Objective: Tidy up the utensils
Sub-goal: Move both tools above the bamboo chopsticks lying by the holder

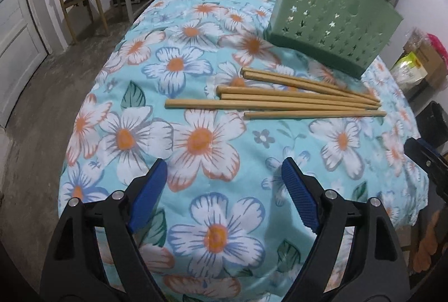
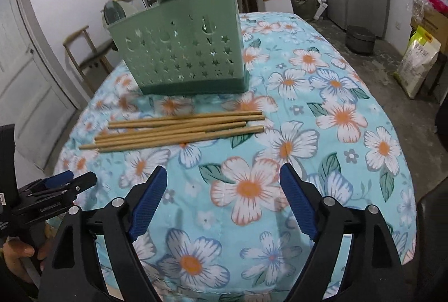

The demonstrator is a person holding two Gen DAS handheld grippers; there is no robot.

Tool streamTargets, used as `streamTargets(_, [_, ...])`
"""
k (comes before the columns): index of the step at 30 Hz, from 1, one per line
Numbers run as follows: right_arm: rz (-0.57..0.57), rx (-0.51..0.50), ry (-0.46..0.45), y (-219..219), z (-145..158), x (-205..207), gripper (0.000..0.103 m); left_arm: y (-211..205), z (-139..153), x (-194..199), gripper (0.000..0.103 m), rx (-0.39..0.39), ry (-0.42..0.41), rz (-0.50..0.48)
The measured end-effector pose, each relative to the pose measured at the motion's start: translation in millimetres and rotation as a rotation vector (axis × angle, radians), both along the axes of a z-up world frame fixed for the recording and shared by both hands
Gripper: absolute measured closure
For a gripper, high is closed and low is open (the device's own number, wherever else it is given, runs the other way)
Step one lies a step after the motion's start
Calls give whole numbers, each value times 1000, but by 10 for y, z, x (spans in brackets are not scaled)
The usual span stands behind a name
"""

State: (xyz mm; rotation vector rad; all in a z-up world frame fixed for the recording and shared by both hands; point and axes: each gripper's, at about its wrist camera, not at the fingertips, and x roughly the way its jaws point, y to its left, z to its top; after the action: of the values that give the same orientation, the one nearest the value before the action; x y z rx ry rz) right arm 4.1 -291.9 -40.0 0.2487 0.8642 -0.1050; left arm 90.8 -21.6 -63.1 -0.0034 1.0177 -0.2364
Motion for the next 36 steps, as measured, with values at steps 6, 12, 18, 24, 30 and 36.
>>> streamTargets(6, [-27,-75,39,53,-93,29,15,-50,-67,10,13,39,-24,-19])
streamTargets(12, [-60,-97,97,8,-212,87,14,-70,-90,0,8,30,-44,-24])
streamTargets(18, [-63,-103,136,23,-314,128,14,-61,-102,-18,8,23,-58,-29])
streamTargets(24, [-69,-107,151,47,-375,158,9,-103,-122,-50,8,56,-69,-43])
streamTargets(30, [-77,-127,151,59,-436,179,6,-128,-130,-47,8,76,-62,-37])
streamTargets(36, [-84,-133,144,82,-461,180,6,-130,-129,-48,8,82,-68,-40])
